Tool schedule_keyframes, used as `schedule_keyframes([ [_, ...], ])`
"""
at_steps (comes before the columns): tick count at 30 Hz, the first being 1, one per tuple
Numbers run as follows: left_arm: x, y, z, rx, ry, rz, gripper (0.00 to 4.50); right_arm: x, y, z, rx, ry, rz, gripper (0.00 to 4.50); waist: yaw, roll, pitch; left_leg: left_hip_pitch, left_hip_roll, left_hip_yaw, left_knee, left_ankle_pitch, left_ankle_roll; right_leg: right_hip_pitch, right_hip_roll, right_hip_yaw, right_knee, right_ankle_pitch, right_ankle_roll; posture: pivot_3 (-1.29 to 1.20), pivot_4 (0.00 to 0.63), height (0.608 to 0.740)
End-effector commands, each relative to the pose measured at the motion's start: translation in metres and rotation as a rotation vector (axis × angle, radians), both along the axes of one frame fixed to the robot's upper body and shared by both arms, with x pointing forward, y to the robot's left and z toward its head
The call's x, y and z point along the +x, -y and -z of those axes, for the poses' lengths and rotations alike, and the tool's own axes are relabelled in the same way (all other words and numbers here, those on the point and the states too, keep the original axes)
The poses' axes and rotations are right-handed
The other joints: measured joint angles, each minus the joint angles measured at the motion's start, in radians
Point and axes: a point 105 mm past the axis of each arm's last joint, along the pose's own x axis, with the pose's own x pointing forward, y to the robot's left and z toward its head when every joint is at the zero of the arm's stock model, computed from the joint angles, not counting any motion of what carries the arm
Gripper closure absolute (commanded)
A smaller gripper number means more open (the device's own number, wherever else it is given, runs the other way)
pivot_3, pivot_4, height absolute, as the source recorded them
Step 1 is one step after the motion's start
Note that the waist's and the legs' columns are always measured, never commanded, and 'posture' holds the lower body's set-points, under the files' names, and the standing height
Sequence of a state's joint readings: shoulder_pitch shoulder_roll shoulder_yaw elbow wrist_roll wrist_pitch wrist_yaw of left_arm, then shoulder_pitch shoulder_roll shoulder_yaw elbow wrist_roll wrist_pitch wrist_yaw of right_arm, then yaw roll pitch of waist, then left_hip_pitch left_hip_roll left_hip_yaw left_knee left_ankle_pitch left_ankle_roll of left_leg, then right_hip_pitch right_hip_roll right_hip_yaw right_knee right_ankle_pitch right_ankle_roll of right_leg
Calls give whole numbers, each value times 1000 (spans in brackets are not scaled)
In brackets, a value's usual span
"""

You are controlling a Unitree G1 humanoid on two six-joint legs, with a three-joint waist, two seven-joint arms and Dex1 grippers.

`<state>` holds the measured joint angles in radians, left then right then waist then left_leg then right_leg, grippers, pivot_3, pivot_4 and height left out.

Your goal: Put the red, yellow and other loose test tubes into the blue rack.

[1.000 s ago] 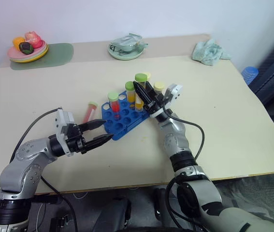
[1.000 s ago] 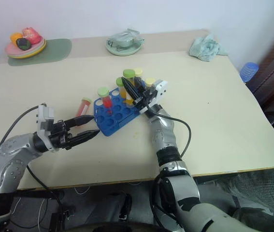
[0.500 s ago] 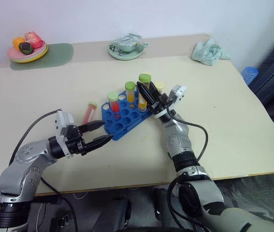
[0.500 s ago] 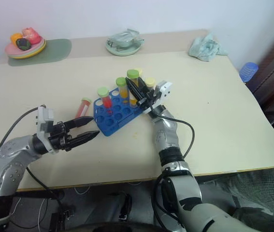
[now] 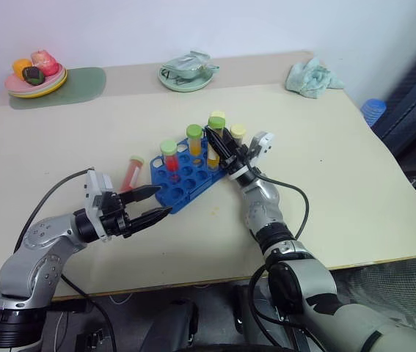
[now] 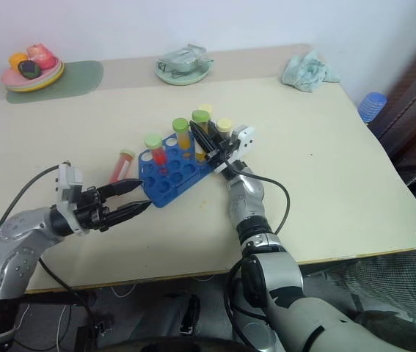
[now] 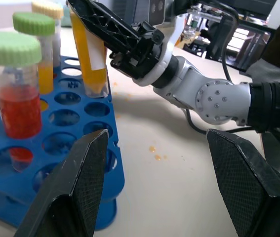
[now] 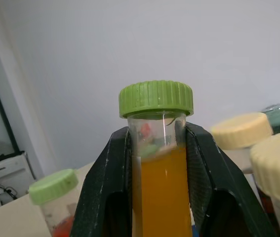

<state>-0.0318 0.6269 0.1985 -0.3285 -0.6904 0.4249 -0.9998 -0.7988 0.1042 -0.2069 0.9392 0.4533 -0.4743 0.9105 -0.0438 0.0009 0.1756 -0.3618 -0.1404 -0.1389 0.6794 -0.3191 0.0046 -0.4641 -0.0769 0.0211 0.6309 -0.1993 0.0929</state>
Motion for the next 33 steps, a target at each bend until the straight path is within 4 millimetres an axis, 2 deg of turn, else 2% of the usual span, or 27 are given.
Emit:
schedule_keyframes([
  [1, -5, -3, -12, -4, 45, -1, 1244, -1, 1, -2, 9, 20, 4, 3653, 0, 0, 0, 1, 0, 0, 0, 0, 0, 1, 0, 0, 0, 0, 0, 0, 150, 740],
  [12, -6, -4, -16, 5, 49, -5, 1244, -2, 3, 13, -4, 16, 87, 3653, 1, 0, 0, 5, 0, 0, -2, 0, 0, 4, 0, 0, -1, 0, 0, 0, 150, 740],
  [18, -6, -3, -18, 9, 48, -7, 1244, -11, 5, 26, -36, 35, 109, 3653, 4, 0, -1, 6, 0, 0, -2, 0, 0, 5, 0, 0, -1, 0, 0, 0, 150, 740],
  [26, -3, 0, -19, 4, 44, 3, 1244, -21, 1, 34, -64, 61, 75, 3653, 5, -1, -2, 7, 0, 0, -3, 0, 0, 6, 0, 0, -1, 0, 0, 0, 150, 740],
  [30, 0, 0, -20, -16, 45, -6, 1244, -24, 0, 30, -77, 100, 75, 1667, 5, -2, -2, 7, 0, 0, -3, 0, 1, 6, 0, 0, -2, 0, 0, 0, 150, 740],
  [33, 3, -1, -22, -36, 46, -24, 1244, -22, 2, 20, -111, 151, 159, 173, 6, -2, -2, 7, 0, 0, -3, 0, 1, 6, 0, 0, -2, 0, 0, 0, 150, 740],
])
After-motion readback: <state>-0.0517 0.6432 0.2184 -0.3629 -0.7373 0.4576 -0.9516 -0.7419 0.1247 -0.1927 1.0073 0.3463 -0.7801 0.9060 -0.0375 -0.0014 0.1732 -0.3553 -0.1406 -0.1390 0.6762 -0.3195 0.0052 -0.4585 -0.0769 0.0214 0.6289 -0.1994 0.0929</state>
